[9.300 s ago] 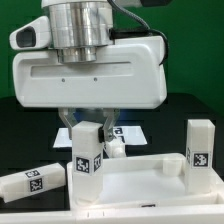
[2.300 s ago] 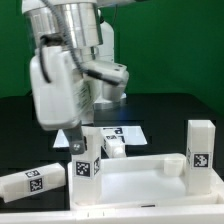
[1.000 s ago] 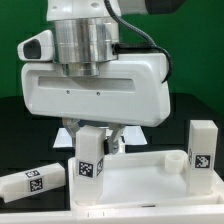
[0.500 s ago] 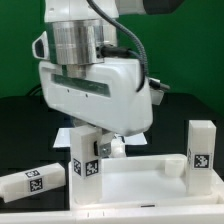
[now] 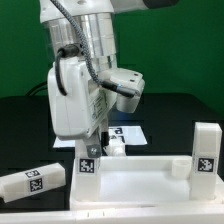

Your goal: Assemble desk

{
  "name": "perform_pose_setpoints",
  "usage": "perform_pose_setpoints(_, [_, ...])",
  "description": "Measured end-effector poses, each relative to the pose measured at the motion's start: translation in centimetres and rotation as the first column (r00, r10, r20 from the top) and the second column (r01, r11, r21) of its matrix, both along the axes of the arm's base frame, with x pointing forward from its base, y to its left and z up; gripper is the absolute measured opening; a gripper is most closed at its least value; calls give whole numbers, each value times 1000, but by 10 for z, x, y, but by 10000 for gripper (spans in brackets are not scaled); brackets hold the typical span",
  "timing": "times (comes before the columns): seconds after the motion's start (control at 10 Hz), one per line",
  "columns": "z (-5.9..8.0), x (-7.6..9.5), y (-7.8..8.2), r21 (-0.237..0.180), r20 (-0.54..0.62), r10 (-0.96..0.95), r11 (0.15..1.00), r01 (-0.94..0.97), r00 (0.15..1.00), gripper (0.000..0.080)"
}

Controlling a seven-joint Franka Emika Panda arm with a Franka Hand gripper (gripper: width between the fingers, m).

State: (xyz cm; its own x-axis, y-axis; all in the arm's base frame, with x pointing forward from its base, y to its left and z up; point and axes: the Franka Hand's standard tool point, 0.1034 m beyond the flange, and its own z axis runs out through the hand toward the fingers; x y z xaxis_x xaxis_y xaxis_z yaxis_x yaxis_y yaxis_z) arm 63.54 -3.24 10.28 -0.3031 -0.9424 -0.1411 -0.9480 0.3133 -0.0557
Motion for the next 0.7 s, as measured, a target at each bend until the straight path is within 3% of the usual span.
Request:
perform_pose_setpoints(0.4, [-1,-1,-3,3,-11,-74,997,74,997,291])
perform_pose_setpoints(0.6, [12,2,3,7,-10,22,1000,-22,1000,585])
perform_pose_setpoints(0.7, [24,3,9,18,-2,53,998,-53,999,631])
